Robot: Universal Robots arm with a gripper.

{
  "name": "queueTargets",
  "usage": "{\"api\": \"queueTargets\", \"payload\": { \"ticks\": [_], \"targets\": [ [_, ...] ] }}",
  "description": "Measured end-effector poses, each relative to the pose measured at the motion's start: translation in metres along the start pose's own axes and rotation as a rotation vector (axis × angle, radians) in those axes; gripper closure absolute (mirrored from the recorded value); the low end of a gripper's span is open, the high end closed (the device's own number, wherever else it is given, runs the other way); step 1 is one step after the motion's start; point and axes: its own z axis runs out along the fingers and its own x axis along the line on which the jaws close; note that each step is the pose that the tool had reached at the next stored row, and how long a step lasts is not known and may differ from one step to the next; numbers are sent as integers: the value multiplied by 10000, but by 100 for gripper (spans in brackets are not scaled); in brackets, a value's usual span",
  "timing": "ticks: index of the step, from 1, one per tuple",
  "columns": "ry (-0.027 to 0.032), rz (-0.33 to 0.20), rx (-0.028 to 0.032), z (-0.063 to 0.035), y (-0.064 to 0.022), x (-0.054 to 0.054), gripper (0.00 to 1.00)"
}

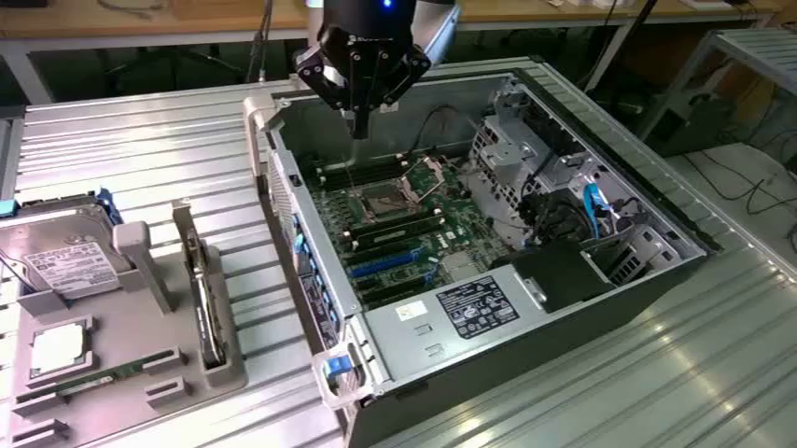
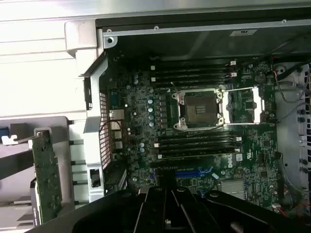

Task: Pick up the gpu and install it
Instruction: 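Reach for the gpu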

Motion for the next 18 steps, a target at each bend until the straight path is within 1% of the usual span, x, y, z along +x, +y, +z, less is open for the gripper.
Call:
{"api": "queueTargets", "payload": {
  "ticks": [2,5,18],
  "targets": [
    [-1,1,-1,-1,-5,64,89],
    [0,0,-1,-3,-10,127,89],
    [0,-1,-1,-8,-26,312,89]
  ]
}}
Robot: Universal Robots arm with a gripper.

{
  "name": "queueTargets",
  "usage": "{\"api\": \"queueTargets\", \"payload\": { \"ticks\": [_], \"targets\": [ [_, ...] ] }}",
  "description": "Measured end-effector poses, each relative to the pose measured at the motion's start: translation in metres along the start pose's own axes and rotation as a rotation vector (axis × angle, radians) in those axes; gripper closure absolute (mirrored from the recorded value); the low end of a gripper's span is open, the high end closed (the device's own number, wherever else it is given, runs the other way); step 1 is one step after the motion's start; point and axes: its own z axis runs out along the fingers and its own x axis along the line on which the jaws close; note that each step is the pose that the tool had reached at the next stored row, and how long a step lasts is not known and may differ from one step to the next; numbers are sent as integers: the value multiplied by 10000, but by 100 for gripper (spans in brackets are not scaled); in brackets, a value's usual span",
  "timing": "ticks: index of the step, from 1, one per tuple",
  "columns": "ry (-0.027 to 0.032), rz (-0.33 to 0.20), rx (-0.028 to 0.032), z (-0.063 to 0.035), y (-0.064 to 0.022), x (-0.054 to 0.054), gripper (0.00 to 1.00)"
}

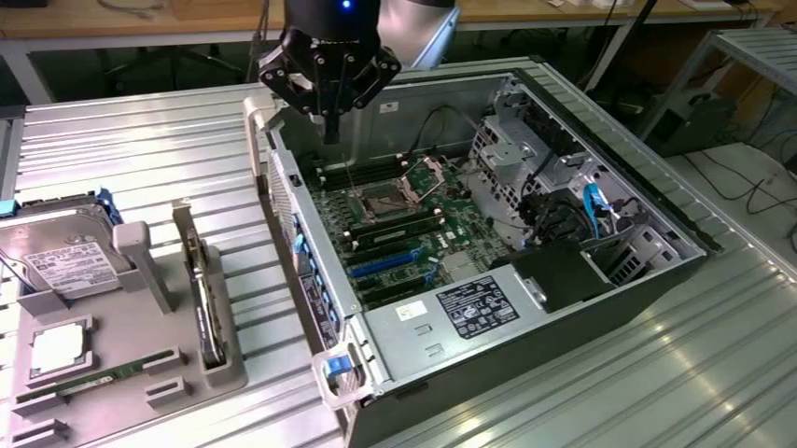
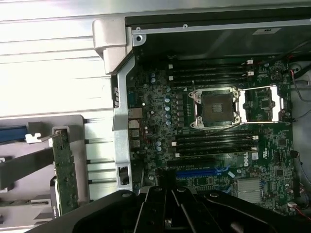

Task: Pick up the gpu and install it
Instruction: 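Reach for the gpu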

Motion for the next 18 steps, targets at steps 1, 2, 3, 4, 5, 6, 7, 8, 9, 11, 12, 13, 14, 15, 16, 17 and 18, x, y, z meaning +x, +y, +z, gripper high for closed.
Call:
{"api": "queueTargets", "payload": {
  "ticks": [1,2,3,4,5,6,7,8,9,11,12,13,14,15,16,17,18],
  "targets": [
    [0,0,0,0,-1,14,89],
    [0,1,0,-1,-2,26,89],
    [0,0,1,-1,-3,39,89],
    [0,1,0,-2,-4,58,89],
    [0,1,0,-2,-5,72,89],
    [0,1,0,-3,-7,96,89],
    [0,1,1,-4,-9,117,89],
    [1,1,1,-4,-10,129,89],
    [0,1,1,-5,-12,152,89],
    [0,0,1,-6,-15,197,89],
    [0,0,0,-6,-17,222,89],
    [0,1,1,-7,-19,238,89],
    [1,1,1,-8,-20,258,89],
    [0,1,0,-8,-22,277,89],
    [0,1,0,-8,-25,301,89],
    [0,1,1,-10,-31,338,89],
    [0,0,0,-11,-40,377,89]
  ]
}}
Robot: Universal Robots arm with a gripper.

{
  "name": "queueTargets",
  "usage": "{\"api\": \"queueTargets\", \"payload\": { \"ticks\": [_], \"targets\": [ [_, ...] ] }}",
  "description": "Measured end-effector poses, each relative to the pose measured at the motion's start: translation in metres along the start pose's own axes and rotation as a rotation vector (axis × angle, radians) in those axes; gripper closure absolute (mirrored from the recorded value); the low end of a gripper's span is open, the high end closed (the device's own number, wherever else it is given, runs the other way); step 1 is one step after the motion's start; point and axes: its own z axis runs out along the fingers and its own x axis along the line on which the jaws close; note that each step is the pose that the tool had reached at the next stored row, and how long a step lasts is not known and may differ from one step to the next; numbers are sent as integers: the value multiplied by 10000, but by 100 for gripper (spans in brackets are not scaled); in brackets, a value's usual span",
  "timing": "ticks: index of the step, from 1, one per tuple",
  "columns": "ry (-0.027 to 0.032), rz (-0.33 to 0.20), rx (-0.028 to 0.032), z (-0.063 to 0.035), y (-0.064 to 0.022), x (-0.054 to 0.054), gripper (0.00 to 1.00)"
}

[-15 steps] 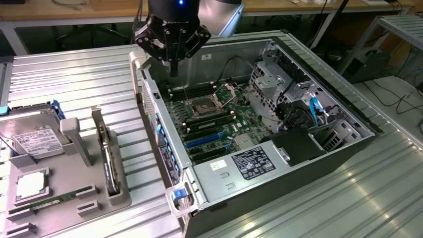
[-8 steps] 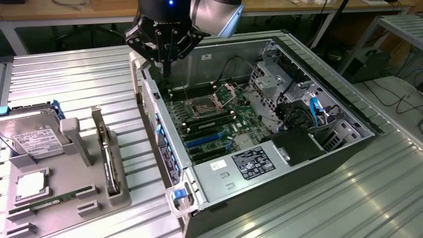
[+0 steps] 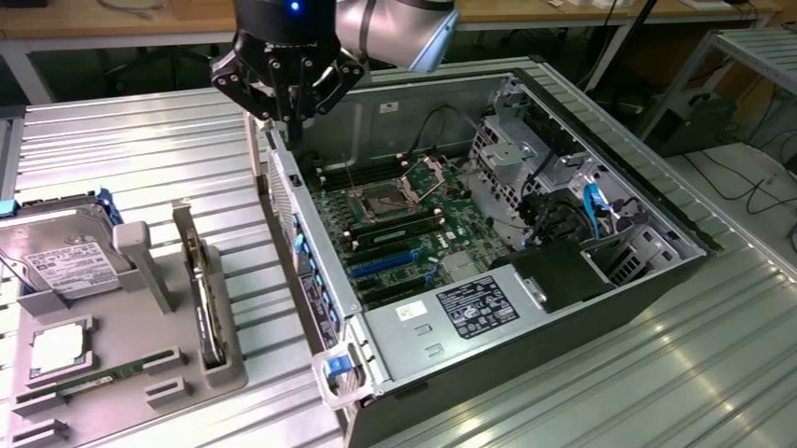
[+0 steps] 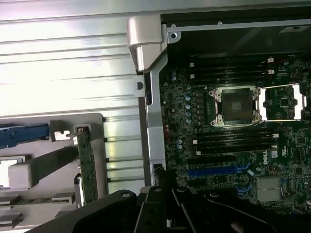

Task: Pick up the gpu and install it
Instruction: 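Reach for the gpu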

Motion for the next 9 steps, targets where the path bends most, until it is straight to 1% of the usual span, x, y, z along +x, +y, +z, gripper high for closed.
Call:
{"api": "queueTargets", "payload": {
  "ticks": [3,9],
  "targets": [
    [4,-68,-5,-3,-23,49,89],
    [24,-488,-39,-4,-43,83,89]
  ]
}}
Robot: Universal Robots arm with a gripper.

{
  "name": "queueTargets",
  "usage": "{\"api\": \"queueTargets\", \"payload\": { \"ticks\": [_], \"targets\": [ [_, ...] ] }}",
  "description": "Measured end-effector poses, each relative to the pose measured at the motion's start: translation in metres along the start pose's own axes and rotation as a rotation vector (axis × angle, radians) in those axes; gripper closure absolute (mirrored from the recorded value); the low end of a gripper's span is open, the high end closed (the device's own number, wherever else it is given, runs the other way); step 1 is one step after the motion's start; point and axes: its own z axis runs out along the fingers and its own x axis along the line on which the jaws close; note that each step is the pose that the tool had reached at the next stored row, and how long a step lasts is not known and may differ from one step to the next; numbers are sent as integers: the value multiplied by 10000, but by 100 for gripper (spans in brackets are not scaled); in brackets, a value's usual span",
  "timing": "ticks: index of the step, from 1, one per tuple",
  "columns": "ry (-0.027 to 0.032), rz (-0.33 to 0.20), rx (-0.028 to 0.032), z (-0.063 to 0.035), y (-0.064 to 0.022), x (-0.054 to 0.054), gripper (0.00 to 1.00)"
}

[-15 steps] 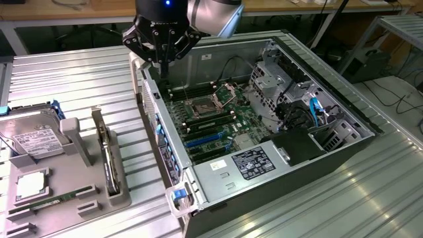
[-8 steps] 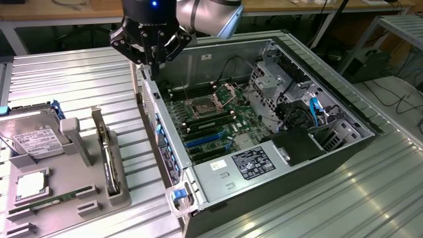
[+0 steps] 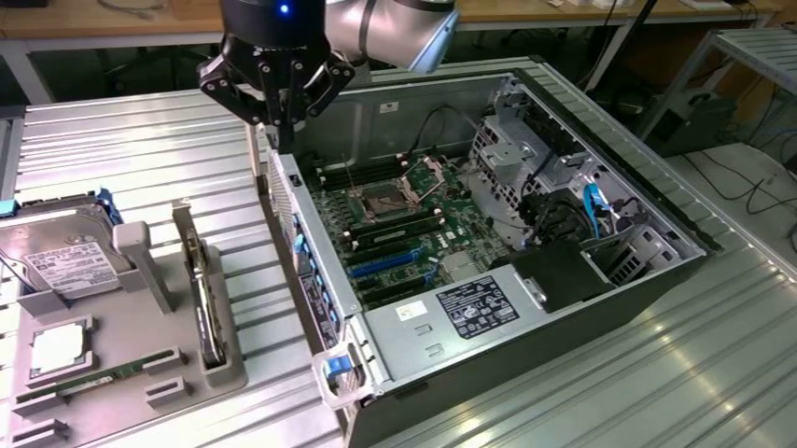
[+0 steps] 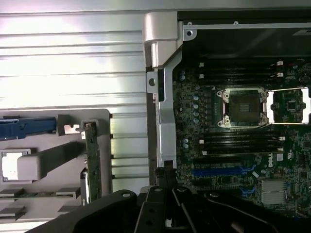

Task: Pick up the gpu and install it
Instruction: 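Reach for the gpu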

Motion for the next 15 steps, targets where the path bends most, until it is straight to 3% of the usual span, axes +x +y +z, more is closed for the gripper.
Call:
{"api": "queueTargets", "payload": {
  "ticks": [10,15],
  "targets": [
    [0,-129,-9,-9,-110,178,89],
    [-4,-143,-10,-15,-159,324,89]
  ]
}}
